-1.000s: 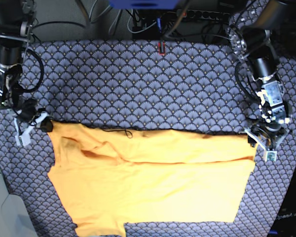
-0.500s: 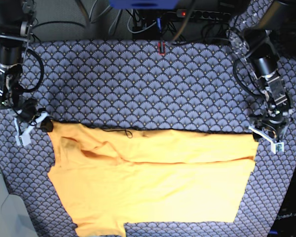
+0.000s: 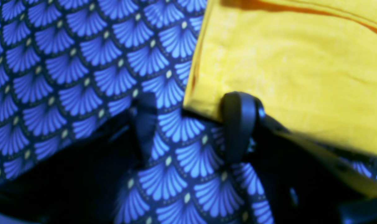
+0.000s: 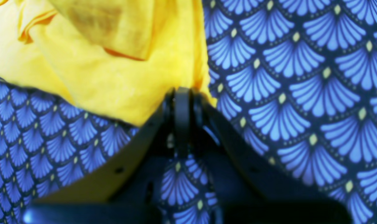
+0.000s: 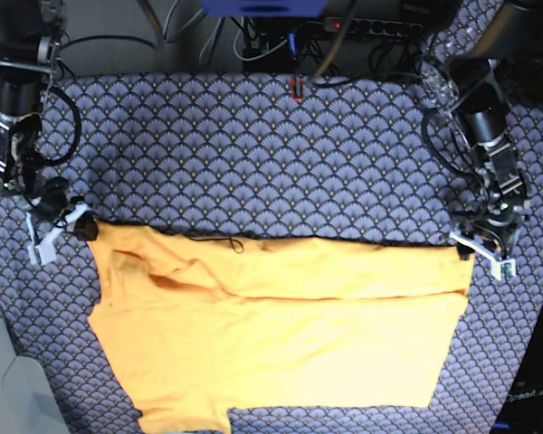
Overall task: Fold the T-shirt properly
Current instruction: 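Release the fabric and reposition both grippers at the shirt's edge corners, then grasp the edge corners and pull the shirt toward the robot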
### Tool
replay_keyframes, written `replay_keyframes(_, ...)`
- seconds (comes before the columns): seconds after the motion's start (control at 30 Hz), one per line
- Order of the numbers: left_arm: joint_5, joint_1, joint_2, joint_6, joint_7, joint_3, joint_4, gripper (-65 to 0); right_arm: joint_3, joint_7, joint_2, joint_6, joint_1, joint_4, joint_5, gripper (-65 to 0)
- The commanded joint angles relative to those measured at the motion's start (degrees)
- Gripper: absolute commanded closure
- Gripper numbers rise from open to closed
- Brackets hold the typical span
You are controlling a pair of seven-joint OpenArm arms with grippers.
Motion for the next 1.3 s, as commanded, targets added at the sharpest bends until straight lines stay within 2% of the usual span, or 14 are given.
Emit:
replay_keyframes(0.0,0.3,-1.3,-0.3,-0.2,0.2,0.2,0.5,-33.5,-0.1,-2.5,0.7,0.2,0.3,0.3,-1.2,-0.1)
replay_keyframes(0.17,0.3,-2.4,-0.3,-0.2,0.3,0.3,0.3,-33.0,-0.1,-2.5,0.7,0.2,-0.5,0.3,-1.2,0.0)
replay_keyframes(0.2,0.3,-2.4,-0.2,-0.3,0.3,0.3,0.3,-31.3,-0.1,-2.5,0.7,0.2,-0.7,0.4,-1.2,0.0)
replay_keyframes(0.27,0.3,-2.4,0.4,-0.3,0.4,0.3,0.3,-22.1,-0.1,-2.5,0.7,0.2,-0.9,0.5,-1.2,0.0)
replay_keyframes(0.37,0.8,-2.4,0.7,-0.3,0.9,0.3,0.3,-3.3,-0.1,-2.5,0.8,0.2,-1.7,0.5,-1.2,0.0)
replay_keyframes(0.4,0.9,-2.4,0.8,-0.3,0.9,0.4,0.3,0.0,-0.1,-2.4,0.8,0.2,-2.1,0.6,-1.2,0.0)
replay_keyframes(0.6,0.9,-1.9,0.8,-0.7,2.0,0.4,1.0,0.0,0.3,-2.4,0.8,0.2,-4.6,3.4,-1.2,0.0)
replay_keyframes(0.7,0.5,-0.9,0.3,-0.9,4.9,0.3,1.4,0.0,0.4,-2.8,0.8,0.2,-9.2,11.5,-1.2,0.0)
replay_keyframes(0.87,0.4,2.1,0.6,-1.0,5.4,0.1,6.1,0.0,0.4,-2.9,0.6,0.2,-15.2,22.3,-1.1,0.0)
replay_keyframes(1.13,0.3,7.6,0.8,-1.1,12.6,0.2,18.4,0.0,0.5,-3.0,0.5,0.2,-17.5,24.4,-1.0,0.0)
replay_keyframes(1.27,0.3,9.9,0.4,-1.1,14.4,0.3,21.2,0.0,4.2,-3.8,0.5,0.2,-18.7,24.4,-1.1,0.0)
